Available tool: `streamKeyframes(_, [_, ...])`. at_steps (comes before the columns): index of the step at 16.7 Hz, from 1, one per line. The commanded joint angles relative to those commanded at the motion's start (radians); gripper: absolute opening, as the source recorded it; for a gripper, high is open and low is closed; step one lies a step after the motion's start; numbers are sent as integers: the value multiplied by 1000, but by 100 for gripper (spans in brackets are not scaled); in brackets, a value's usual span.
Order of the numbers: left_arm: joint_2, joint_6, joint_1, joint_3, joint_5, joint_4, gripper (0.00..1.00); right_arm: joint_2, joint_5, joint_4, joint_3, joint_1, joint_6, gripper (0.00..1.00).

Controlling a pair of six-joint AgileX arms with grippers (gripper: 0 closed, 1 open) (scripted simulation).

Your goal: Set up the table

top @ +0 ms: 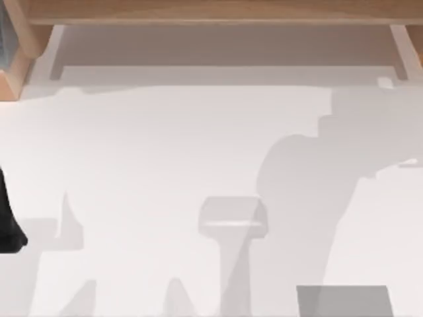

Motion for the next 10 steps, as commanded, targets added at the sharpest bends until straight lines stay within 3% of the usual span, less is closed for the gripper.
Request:
streamKeyframes(6, [0, 0, 0, 0, 0, 0, 100, -481, -65, 15, -298, 90, 329, 0])
streamKeyframes(10, [0, 0, 0, 0, 0, 0, 100, -679, -101, 62, -515, 223, 461, 0])
